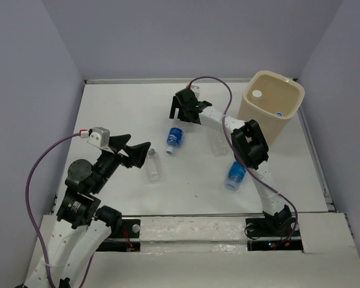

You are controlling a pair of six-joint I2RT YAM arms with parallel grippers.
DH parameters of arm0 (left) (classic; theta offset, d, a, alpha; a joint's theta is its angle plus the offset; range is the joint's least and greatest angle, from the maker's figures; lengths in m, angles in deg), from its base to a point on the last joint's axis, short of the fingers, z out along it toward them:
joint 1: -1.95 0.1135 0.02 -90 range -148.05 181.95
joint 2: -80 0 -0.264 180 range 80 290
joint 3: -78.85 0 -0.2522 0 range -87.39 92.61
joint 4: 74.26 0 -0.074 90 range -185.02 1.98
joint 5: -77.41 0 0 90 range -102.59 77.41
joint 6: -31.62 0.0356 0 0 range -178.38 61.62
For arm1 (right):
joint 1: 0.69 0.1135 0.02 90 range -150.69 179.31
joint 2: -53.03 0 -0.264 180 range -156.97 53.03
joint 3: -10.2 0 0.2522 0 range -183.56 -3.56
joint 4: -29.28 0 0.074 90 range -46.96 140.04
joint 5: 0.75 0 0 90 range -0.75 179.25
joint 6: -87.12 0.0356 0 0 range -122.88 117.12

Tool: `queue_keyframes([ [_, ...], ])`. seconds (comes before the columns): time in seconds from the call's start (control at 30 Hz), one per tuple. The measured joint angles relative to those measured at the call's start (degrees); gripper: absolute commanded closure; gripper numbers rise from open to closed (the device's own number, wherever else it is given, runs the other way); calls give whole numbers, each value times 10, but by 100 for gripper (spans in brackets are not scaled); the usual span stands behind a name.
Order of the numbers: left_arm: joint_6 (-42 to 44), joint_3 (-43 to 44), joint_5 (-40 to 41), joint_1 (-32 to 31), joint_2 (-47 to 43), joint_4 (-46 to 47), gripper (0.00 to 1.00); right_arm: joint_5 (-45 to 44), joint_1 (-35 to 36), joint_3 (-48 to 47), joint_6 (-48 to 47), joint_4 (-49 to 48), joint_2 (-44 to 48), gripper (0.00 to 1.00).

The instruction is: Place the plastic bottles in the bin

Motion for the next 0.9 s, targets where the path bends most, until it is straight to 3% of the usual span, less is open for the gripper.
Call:
queue_keyframes([
  [0.17, 0, 0, 3, -5, 0, -1, 1, 22, -6, -2, 17, 12, -19, 4],
  [0.3, 0, 0, 3, -6, 0, -1, 1, 38, -9, -5, 27, 14, -20, 17],
  [0.43, 0, 0, 4, -6, 0, -1, 1, 49, -10, -15, 32, 15, -26, 35],
  [0.47, 0, 0, 4, -6, 0, -1, 1, 51, -10, -17, 34, 15, -26, 49],
  [0.53, 0, 0, 5, -6, 0, -1, 1, 53, -10, -17, 35, 16, -26, 62],
  [0.73, 0, 0, 7, -7, 0, -2, 1, 52, -10, 4, 40, 5, -12, 68],
  [0.9, 0, 0, 7, -8, 0, -2, 1, 47, -9, 73, 11, -24, 74, 68],
])
